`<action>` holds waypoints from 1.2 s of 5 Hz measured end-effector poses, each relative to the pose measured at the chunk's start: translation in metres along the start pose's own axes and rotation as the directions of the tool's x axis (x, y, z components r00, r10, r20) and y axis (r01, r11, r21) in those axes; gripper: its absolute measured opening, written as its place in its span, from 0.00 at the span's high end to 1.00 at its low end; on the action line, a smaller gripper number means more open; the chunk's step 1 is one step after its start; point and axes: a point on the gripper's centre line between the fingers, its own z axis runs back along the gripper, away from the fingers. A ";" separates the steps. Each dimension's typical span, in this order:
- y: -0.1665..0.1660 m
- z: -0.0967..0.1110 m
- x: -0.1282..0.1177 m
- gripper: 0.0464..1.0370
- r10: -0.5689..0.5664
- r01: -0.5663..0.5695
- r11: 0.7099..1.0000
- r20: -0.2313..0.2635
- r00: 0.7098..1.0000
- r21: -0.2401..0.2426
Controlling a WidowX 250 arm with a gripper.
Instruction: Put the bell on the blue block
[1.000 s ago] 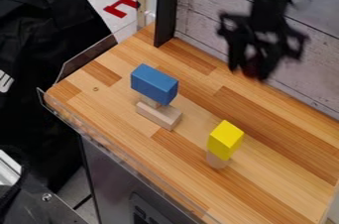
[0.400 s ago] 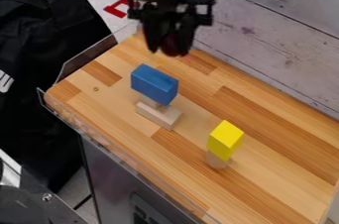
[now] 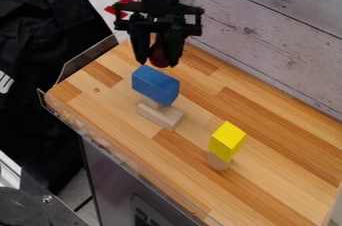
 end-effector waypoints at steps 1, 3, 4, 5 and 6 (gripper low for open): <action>0.000 -0.004 -0.001 0.49 0.001 -0.001 1.000 -0.017 1.000 0.002; 0.010 -0.025 0.006 0.49 0.061 -0.052 0.996 -0.110 0.992 0.078; 0.012 -0.028 0.006 0.49 0.071 -0.061 0.994 -0.119 0.990 0.092; 0.014 -0.028 0.007 0.49 0.077 -0.066 0.993 -0.118 0.990 0.093; 0.014 -0.028 0.007 0.42 0.075 -0.066 0.994 -0.115 0.990 0.082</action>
